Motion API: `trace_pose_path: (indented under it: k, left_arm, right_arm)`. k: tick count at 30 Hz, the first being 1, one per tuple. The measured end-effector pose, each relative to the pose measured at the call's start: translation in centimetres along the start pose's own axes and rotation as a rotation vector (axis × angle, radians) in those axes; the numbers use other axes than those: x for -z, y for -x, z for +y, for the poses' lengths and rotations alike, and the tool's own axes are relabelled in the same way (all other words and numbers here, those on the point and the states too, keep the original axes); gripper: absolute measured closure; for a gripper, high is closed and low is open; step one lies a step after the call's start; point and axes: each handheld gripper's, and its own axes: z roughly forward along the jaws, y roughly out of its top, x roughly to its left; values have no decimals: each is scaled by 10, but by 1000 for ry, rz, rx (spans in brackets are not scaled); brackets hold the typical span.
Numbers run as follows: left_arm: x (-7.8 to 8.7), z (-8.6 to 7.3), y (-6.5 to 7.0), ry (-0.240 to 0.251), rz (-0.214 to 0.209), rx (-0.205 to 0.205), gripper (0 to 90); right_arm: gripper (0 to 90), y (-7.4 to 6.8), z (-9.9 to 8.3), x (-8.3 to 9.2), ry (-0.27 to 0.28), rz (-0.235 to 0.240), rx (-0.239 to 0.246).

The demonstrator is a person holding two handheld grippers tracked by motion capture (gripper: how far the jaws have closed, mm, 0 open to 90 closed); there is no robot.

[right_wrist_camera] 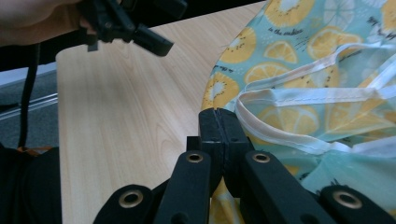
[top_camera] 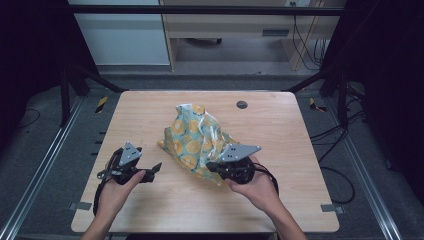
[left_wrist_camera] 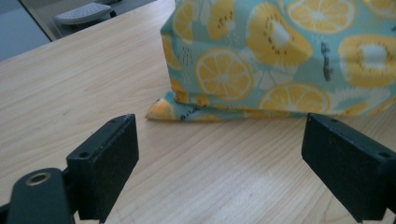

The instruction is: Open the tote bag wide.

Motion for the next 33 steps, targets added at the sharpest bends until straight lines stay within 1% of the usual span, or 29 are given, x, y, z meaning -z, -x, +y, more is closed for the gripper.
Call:
trace_pose_path:
  k: [1, 2, 4, 5, 6, 8, 9, 10, 11, 16, 18, 19, 22, 24, 26, 28, 29, 33]
  left_arm:
    - [0, 5, -1, -1, -8, -3, 107]
    - [0, 8, -1, 0, -5, -6, 107]
    - [-1, 16, -2, -5, 0, -25, 109]
    - [-1, 16, -2, -5, 0, -25, 109]
    - [-3, 25, -3, -3, 1, -37, 111]
    - [-6, 36, -3, -2, 7, -54, 112]
    - [-6, 36, -3, -2, 7, -54, 113]
    - [-8, 45, -3, 3, 6, -65, 113]
    - [-10, 50, -4, 3, 5, -69, 113]
    - [-20, 71, -4, 8, -8, -68, 127]
    - [-24, 79, -3, 2, -6, -78, 130]
    - [-25, 82, -3, 5, 1, -80, 131]
    - [-30, 92, -4, 6, 0, -77, 144]
    - [-34, 98, -4, -3, -4, -81, 160]
    - [-38, 103, -4, -1, -8, -73, 178]
    - [-42, 108, -2, 0, -15, -82, 223]
    - [-45, 111, -2, -11, -20, -95, 235]
    - [-52, 119, 2, -4, -18, -97, 266]
  right_arm:
    - [900, -1, -1, -1, 0, 1, 0]
    - [900, -2, -3, -2, 0, 6, -2]
    - [900, -2, -5, -3, 0, 10, -4]
    - [900, -2, -5, -3, 0, 10, -4]
    - [900, -3, -8, -4, 7, 17, -13]
    - [900, -4, -10, -5, 10, 24, -12]
    - [900, -4, -10, -5, 10, 24, -12]
    - [900, -7, -13, -6, 10, 32, -16]
    - [900, -7, -14, -6, 9, 35, -15]
    - [900, -10, -22, -9, 11, 49, -25]
    - [900, -11, -24, -9, 14, 56, -29]
    - [900, -11, -24, -10, 15, 58, -29]
    - [900, -12, -25, -10, 21, 68, -27]
    - [900, -13, -26, -11, 21, 75, -28]
    - [900, -14, -27, -12, 21, 79, -27]
    - [900, -15, -27, -13, 22, 84, -24]
    - [900, -15, -27, -13, 21, 85, -23]
    - [900, -16, -28, -15, 22, 91, -27]
